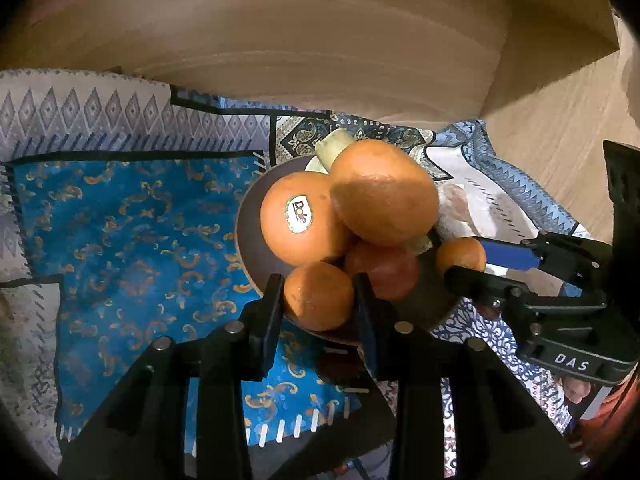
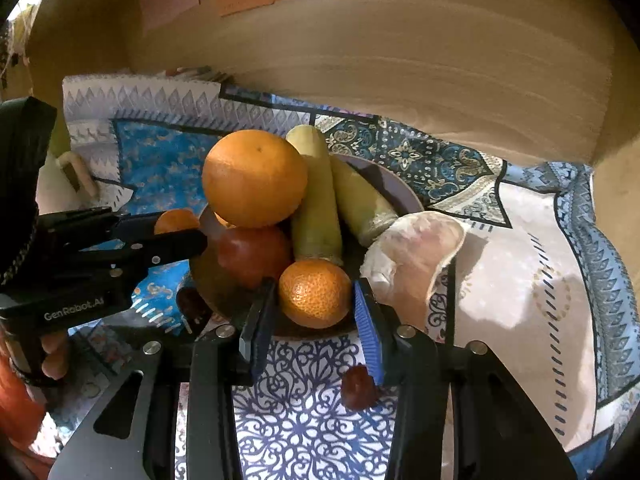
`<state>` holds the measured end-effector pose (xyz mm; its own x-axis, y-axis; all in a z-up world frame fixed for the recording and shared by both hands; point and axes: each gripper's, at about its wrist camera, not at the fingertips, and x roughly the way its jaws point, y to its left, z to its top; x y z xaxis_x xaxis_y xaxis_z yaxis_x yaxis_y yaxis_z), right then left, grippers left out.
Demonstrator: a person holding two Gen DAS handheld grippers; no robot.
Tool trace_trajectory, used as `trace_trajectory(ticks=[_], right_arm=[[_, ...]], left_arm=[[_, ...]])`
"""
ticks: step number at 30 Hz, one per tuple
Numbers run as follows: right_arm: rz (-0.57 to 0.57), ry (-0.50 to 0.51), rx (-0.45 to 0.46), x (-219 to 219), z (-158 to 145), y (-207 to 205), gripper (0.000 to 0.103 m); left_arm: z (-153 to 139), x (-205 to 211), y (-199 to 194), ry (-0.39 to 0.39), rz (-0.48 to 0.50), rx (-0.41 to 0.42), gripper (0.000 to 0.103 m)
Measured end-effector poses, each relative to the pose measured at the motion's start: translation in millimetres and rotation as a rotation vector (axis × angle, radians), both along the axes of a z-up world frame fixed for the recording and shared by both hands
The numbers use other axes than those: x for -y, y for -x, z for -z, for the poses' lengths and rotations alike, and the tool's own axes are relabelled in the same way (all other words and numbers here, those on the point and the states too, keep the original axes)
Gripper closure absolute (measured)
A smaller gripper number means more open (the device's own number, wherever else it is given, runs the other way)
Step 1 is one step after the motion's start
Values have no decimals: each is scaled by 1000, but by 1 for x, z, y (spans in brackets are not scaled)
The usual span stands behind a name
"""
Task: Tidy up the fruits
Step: 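Place the mandarin on the plate with left tool while right tool places its mandarin, then grasp a dark red date with left tool while right tool grasps another date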
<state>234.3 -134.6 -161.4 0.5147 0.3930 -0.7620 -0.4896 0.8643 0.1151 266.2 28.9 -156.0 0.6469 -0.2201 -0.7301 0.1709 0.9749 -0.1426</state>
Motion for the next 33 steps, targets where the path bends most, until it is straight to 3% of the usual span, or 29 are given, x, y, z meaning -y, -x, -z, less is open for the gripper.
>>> trace_trajectory(ticks=[8, 13, 22, 23, 26, 33], right_arm=[[-27, 19, -10, -9, 7, -3, 67], [-32, 22, -20, -10, 8, -2, 67], [-21, 9, -2, -8, -3, 4, 67], [-20, 7, 0, -8, -4, 5, 66], [-4, -1, 38, -6, -12, 9, 49], [22, -38, 92, 2, -32, 18, 48]], left_arm=[[9, -1, -8, 0, -4, -20, 68], [8, -5, -7, 5, -17, -8, 57], [-14, -11, 13, 24, -31, 55, 56], [-16, -12, 16, 24, -34, 63, 55], [-24, -14, 27, 15, -52, 92, 51], [-32, -18, 48, -2, -61, 110, 51]])
